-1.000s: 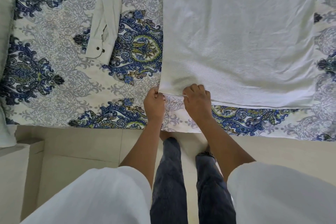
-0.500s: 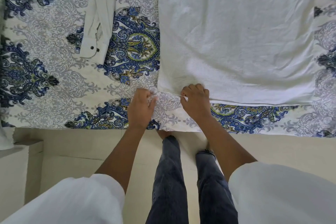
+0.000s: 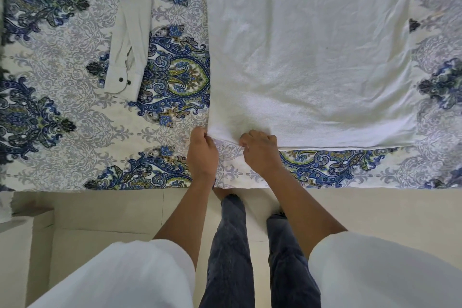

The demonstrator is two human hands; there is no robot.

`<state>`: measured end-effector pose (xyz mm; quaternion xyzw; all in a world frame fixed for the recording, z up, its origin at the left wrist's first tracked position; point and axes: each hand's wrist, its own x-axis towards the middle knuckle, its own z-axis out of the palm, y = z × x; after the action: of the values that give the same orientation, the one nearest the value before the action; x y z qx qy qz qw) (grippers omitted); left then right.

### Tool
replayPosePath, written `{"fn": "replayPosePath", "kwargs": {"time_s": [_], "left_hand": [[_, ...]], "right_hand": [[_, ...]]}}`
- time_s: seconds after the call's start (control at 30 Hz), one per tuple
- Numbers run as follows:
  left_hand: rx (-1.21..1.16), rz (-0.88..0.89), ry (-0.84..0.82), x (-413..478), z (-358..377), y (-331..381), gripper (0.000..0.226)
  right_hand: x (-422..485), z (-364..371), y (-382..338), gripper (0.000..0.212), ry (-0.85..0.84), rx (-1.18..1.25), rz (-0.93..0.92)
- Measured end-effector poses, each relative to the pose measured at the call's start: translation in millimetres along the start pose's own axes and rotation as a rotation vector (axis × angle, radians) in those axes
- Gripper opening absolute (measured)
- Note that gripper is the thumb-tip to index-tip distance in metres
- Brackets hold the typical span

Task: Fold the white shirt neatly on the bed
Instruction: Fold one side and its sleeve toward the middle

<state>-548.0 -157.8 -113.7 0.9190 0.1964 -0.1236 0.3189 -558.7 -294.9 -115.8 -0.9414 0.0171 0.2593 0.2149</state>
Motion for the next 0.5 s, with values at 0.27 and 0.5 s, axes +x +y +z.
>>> {"fn": "replayPosePath", "kwargs": {"time_s": [0.27, 0.5], "left_hand": [[0.668, 0.925, -0.063, 39, -11, -5, 0.043], [0.662, 0.946, -0.001, 44, -25, 32, 0.022]], "right_hand": [[16, -37, 22, 0.022, 0.327, 0.314, 0.169], [-1, -62, 87, 0.021, 0.681, 0.576, 0.698]]}}
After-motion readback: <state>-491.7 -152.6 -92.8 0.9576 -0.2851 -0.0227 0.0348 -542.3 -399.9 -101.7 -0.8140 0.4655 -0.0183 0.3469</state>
